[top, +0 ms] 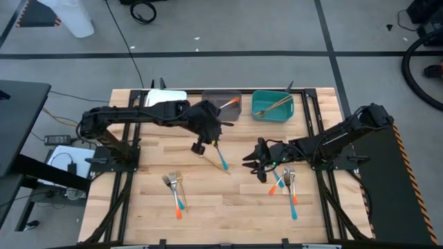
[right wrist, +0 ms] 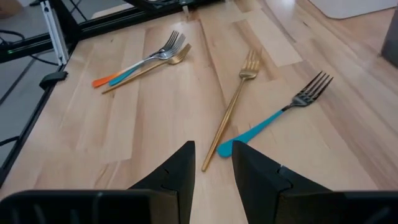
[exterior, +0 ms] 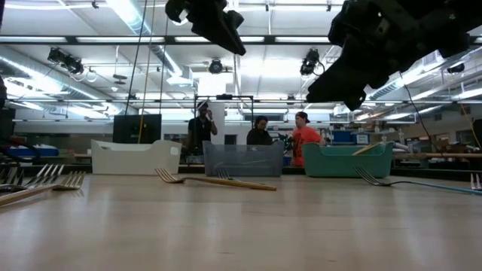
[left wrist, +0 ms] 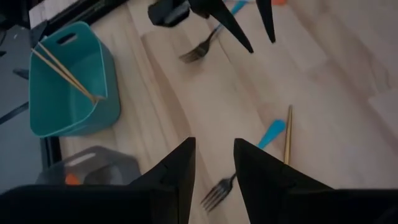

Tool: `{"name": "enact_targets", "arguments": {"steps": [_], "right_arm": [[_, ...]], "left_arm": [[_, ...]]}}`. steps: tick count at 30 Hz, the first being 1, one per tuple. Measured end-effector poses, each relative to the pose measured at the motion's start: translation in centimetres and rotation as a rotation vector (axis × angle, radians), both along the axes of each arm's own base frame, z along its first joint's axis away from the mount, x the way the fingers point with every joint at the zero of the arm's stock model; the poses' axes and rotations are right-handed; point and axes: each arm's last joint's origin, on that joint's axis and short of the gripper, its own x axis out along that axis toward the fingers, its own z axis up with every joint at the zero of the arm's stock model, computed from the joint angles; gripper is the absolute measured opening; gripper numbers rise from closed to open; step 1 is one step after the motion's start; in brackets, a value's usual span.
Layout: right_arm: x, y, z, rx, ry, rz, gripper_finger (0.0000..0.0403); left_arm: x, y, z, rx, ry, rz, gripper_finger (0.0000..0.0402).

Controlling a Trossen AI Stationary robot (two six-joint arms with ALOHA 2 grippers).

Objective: Sort silverware by color (type)
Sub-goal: Put the blue fork into the white bin

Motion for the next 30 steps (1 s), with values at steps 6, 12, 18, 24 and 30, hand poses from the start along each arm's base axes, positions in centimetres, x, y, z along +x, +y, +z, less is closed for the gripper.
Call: {"name": "enact_targets", "arguments": {"steps": [6, 12, 18, 24, 30], "right_arm": [[-0.2, 0.6, 0.0, -0.002, 0.001, 0.004, 0.0116], [-0.4, 0.9, -0.2, -0.015, 0.015, -0.032, 0.0116], [-0.5, 1.1, -0.3, -0.028, 0.026, -0.056, 0.0116], [-0.6, 1.2, -0.4, -0.032, 0.030, -0.054, 0.0116], [-0.6, 1.2, -0.4, -0.037, 0.036, -0.059, 0.0116]], "left_arm": [[0.5, 1.2, 0.2, -0.056, -0.070, -0.024, 0.0119], [1.4, 2.3, -0.9, -0.129, -0.076, -0.047, 0.0119], [3.0, 3.4, -3.3, -0.131, -0.033, -0.045, 0.0119], [4.2, 3.8, -6.5, -0.141, 0.055, -0.058, 0.0119], [5.2, 4.0, -9.1, -0.143, 0.122, -0.071, 0.0119]]}}
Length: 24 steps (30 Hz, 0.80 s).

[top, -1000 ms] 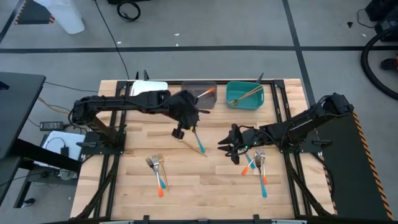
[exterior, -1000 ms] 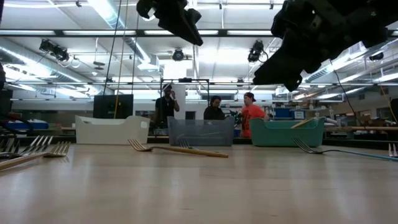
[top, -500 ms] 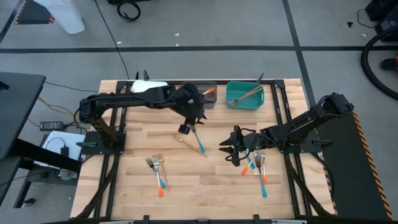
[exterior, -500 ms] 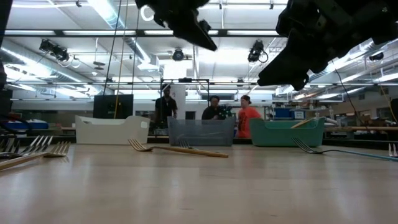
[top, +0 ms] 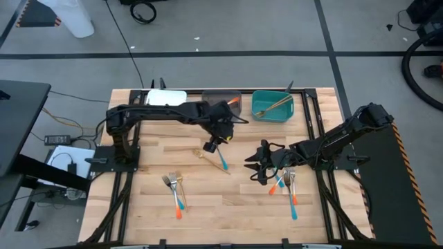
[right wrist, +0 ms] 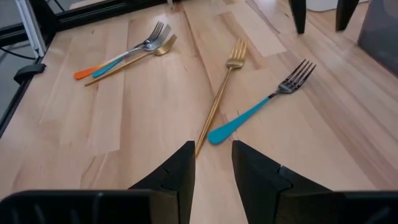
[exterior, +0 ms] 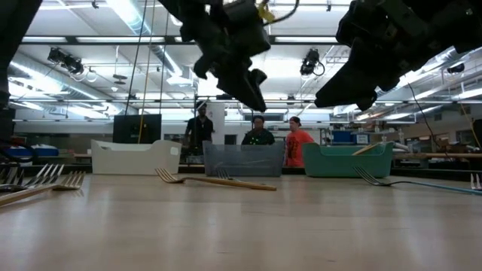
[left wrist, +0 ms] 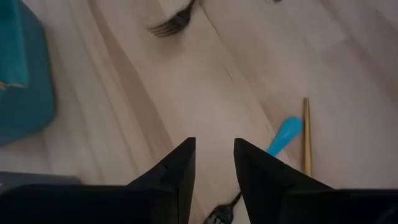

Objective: Sort silverware by color (type)
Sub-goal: Put the blue fork into the white bin

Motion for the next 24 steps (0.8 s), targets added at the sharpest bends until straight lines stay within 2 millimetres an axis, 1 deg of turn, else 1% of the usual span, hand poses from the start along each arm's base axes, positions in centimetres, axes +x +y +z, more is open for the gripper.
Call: {"name": "enact_targets", "arguments": {"steps": [14, 18, 24], "right_arm": [[0.0, 0.0, 0.0, -0.002, 0.004, 0.000, 0.0116], [0.0, 0.0, 0.0, -0.002, 0.006, 0.000, 0.0116], [-0.1, 0.0, -0.1, -0.003, 0.015, -0.001, 0.0116]], "left_arm": [[1.1, 0.2, -5.1, -0.016, 0.144, -0.046, 0.0119], [1.1, 0.2, -6.0, -0.018, 0.176, -0.058, 0.0119], [1.0, 0.2, -6.7, -0.031, 0.210, -0.072, 0.0119]]}}
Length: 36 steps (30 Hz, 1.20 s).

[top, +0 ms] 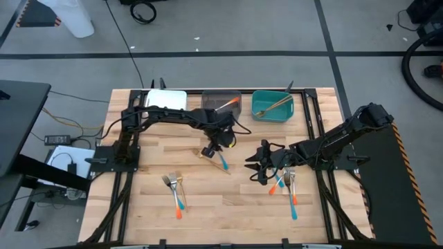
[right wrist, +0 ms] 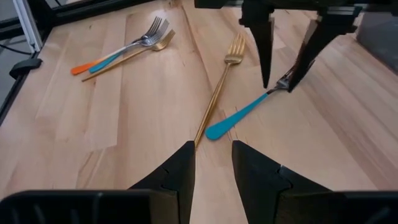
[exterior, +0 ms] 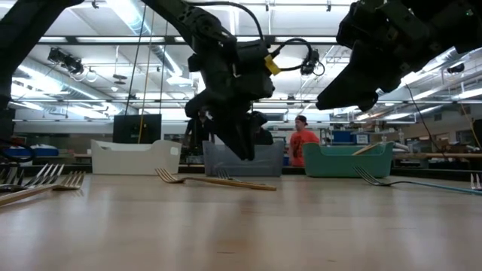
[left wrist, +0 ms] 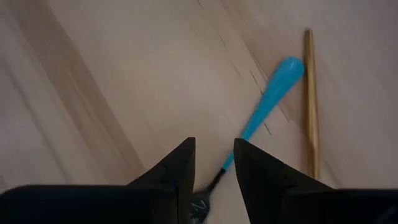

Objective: Sort silverware by color (type)
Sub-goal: Put the blue fork into the white bin

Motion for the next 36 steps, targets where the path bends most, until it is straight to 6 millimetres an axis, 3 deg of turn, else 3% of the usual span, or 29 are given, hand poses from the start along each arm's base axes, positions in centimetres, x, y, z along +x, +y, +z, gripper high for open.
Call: {"name": "enact_targets", "arguments": {"steps": [19, 36], "right_arm": [[0.0, 0.0, -0.1, 0.003, 0.006, -0.007, 0.0116], [0.0, 0.0, -0.1, 0.003, 0.007, -0.007, 0.0116]], "left_arm": [[0.0, -0.5, -1.9, 0.059, 0.071, -0.075, 0.0119], [0.4, -3.0, -2.8, 0.256, 0.124, -0.200, 0.0116]]}}
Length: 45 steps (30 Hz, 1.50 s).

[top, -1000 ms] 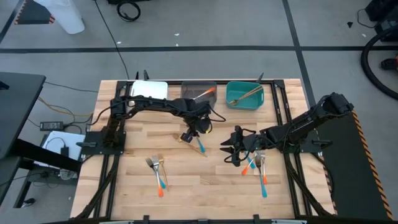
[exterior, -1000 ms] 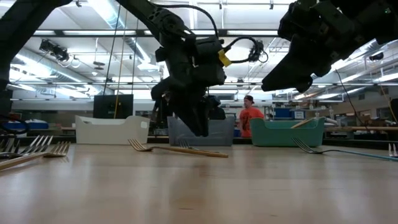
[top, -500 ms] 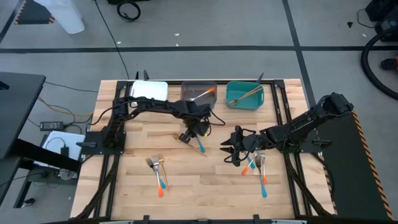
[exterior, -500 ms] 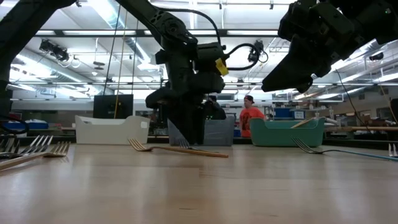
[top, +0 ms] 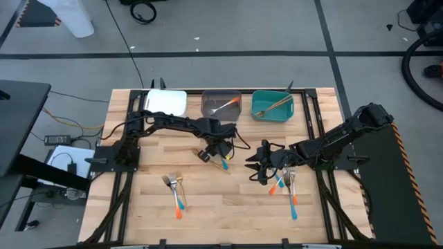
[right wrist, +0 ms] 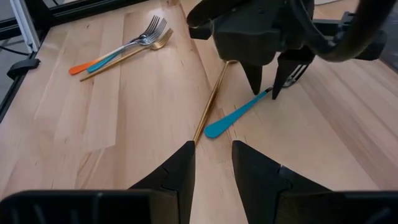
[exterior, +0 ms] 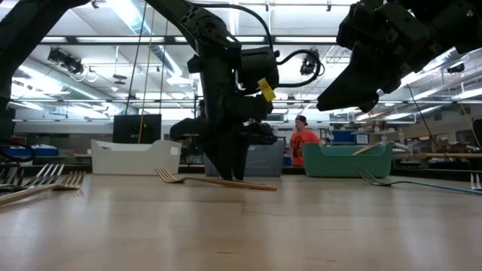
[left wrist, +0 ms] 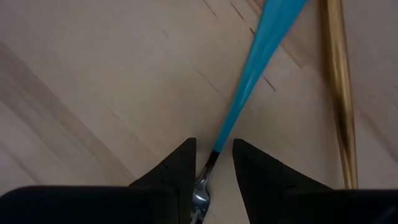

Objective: Sort silverware by color (type)
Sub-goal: Put the blue fork into the white bin

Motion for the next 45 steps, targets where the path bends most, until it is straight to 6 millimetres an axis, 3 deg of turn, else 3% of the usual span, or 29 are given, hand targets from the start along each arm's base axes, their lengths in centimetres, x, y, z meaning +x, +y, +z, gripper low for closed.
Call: {"name": "enact_targets", "arguments": {"steps": [17, 26, 37, 45], "right_arm": [[0.0, 0.0, 0.0, 0.000, 0.000, 0.000, 0.0116], [0.0, 0.0, 0.0, 0.000, 0.000, 0.000, 0.0116], [0.0, 0.0, 0.0, -0.011, 0.003, -0.015, 0.0116], [0.0, -0.1, 0.0, -0.010, 0.001, -0.020, 0.0116]], "left_arm": [[-0.4, -0.5, -0.2, 0.008, 0.049, -0.008, 0.0012], [-0.5, -1.1, 0.3, 0.049, 0.053, 0.036, 0.0005], [-1.9, -1.3, 2.7, 0.162, 0.099, 0.094, 0.0005], [-3.0, -1.2, 6.3, 0.229, 0.035, 0.137, 0.0007]]}}
